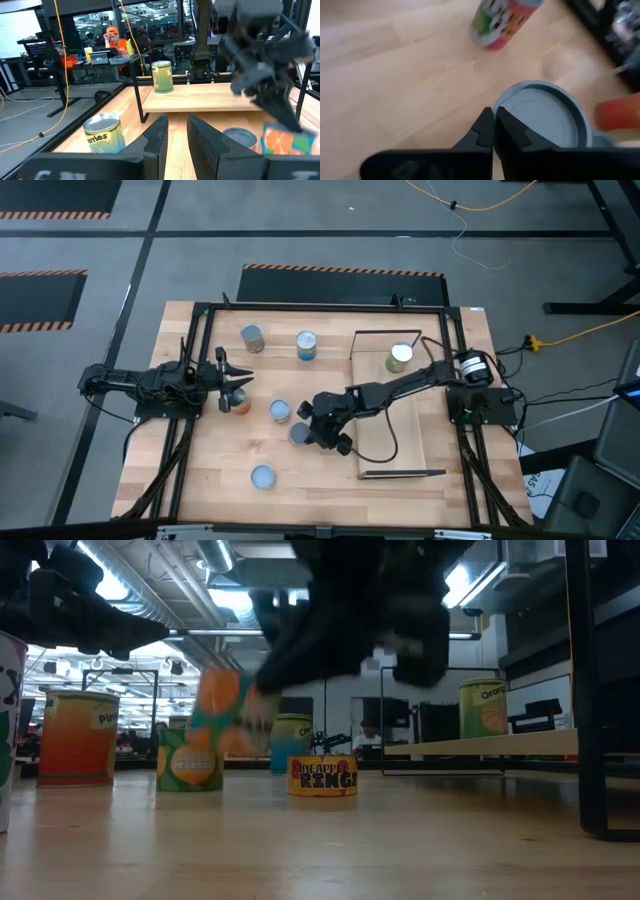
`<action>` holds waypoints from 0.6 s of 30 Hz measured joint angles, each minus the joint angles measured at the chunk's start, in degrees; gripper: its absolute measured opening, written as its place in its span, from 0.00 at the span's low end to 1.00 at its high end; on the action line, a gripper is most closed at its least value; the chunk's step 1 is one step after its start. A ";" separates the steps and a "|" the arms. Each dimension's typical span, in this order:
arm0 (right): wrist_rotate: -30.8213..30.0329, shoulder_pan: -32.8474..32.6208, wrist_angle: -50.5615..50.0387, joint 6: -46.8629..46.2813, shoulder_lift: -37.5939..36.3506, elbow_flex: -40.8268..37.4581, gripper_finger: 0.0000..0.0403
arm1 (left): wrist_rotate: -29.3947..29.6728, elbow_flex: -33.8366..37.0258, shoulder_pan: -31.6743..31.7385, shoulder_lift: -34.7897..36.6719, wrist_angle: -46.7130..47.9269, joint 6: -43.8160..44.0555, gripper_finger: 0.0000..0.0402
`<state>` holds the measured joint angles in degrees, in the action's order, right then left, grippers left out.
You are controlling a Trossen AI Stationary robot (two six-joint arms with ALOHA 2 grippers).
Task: Pick and place cans onto a shelf
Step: Put the small canned oranges on the shelf
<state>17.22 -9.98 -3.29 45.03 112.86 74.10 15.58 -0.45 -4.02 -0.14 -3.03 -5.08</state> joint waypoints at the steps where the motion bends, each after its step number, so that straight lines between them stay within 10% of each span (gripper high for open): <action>1: 0.05 0.00 -1.25 -0.06 -0.95 0.00 0.02 | 0.00 0.00 0.00 0.00 0.00 -0.01 0.16; 18: -14.17 0.94 -25.48 -11.63 -28.56 0.01 0.02 | 0.02 0.02 0.00 -0.01 0.00 -0.02 0.16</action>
<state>3.05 -9.04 -28.77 33.39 84.30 74.11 15.59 -0.43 -4.01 -0.15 -3.03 -5.10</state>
